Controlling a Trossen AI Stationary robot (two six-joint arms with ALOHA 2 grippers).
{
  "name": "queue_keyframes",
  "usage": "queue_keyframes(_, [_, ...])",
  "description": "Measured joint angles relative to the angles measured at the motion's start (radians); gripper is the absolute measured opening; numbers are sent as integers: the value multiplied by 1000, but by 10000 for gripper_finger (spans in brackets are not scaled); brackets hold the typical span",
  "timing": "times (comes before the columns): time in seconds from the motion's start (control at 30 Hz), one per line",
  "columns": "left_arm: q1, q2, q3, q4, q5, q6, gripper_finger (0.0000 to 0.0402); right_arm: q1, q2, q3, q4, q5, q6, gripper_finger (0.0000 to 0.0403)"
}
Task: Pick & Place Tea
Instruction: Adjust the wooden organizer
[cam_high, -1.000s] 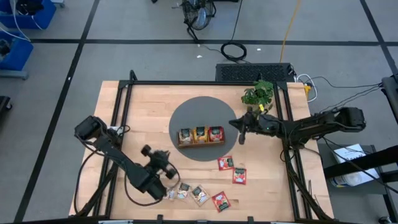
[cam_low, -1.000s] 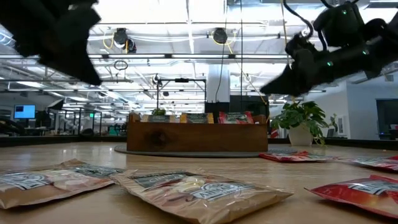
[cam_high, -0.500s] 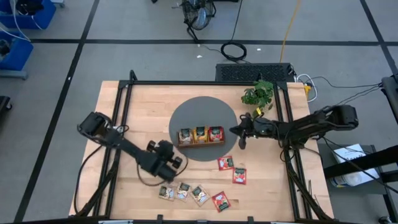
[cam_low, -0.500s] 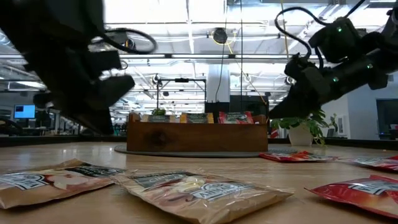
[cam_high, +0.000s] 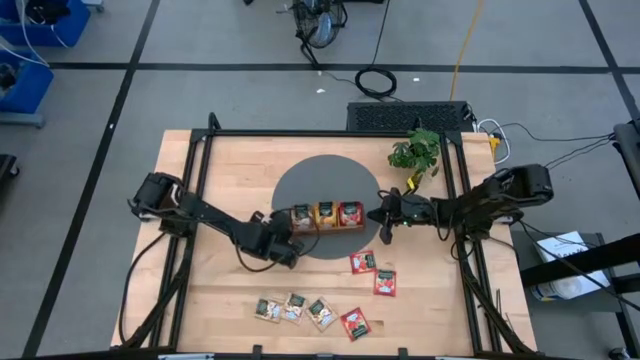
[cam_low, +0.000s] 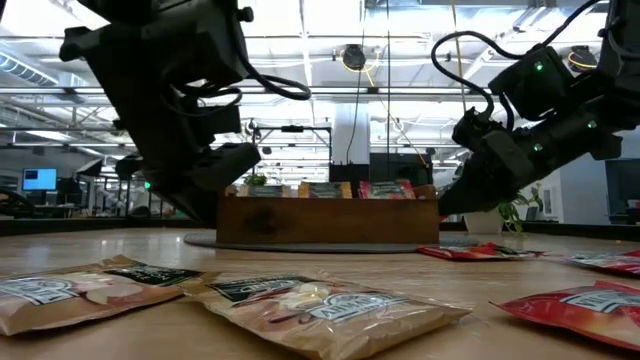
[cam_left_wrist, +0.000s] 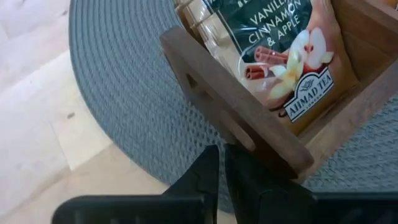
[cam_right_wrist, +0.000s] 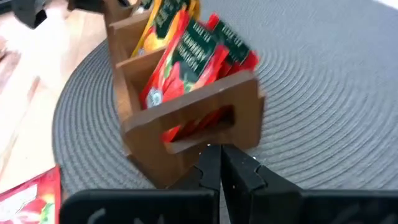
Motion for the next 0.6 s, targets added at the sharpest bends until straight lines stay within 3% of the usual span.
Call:
queue_keyframes(0.1, [15,0,0,14,0,32,35,0,17,0,15,-44,17,1])
queue_keyframes(0.6, [39,0,0,12,-3,121,35,65,22,0,33,-38,51,1])
